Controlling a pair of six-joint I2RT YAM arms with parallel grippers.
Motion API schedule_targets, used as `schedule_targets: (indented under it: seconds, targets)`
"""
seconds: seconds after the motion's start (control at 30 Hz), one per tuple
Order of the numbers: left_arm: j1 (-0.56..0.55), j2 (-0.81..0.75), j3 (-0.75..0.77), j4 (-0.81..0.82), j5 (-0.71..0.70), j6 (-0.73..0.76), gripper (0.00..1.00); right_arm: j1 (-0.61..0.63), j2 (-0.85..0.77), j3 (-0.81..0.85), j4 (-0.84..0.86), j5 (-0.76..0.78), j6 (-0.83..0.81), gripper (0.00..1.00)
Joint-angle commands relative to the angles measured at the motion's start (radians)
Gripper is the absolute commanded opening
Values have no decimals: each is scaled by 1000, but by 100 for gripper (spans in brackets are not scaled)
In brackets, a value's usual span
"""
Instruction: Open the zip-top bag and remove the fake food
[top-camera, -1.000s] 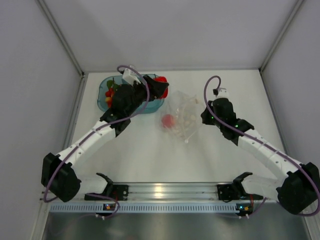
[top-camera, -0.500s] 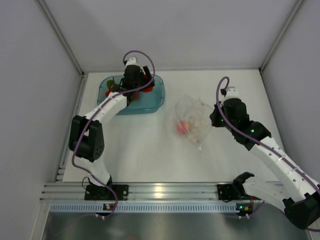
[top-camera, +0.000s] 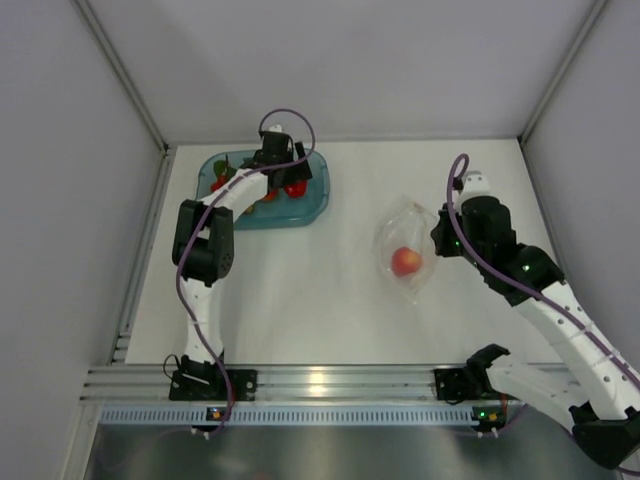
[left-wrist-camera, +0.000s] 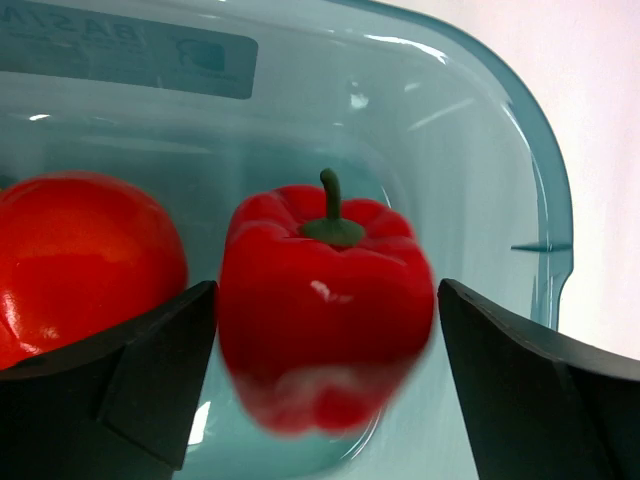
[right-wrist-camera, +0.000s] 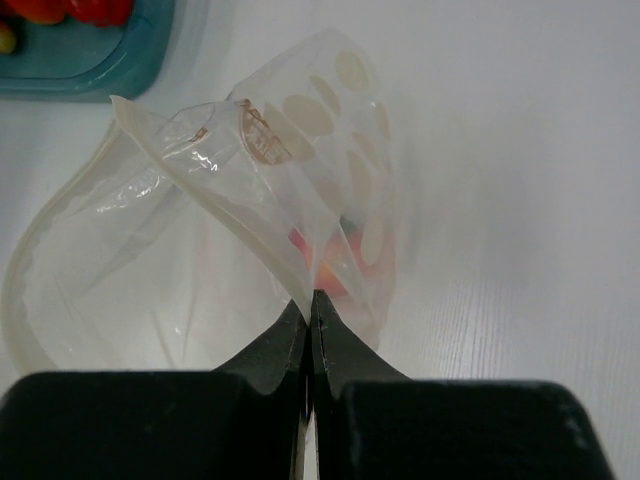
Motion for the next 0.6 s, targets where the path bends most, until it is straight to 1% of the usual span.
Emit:
schedule_targets:
  seconds: [0.0,0.23,0.33,0.37,0.4,0.47,0.53,0.57]
  targets:
    - [2,-35,50,-11,20,19,98,-14,-15,68,-26,10,-19,0]
    - [2,-135,51,-18,41,36,98,-14,10,97,-18,-27,-17,0]
    - [2,-215,22,-17,75,24,98,-14,25,113,-15,-39,-9,0]
    - [1,-264,8,-18,89,18,98,-14,31,116,-16,-43,-6,0]
    - [-1,-290,-15,-18,131,4,98,-14,34,117,-15,-47,-2,0]
    - [-8,-371,-45,-18,153,-5,98,-14,45,119,-1,-51,12,0]
    - [-36,-432,-101,-15,150,-11,98,-15,47,110,14,-48,37,0]
    - [-50,-494,-116,-17,139,-11,98,-15,45,104,35,-45,47,0]
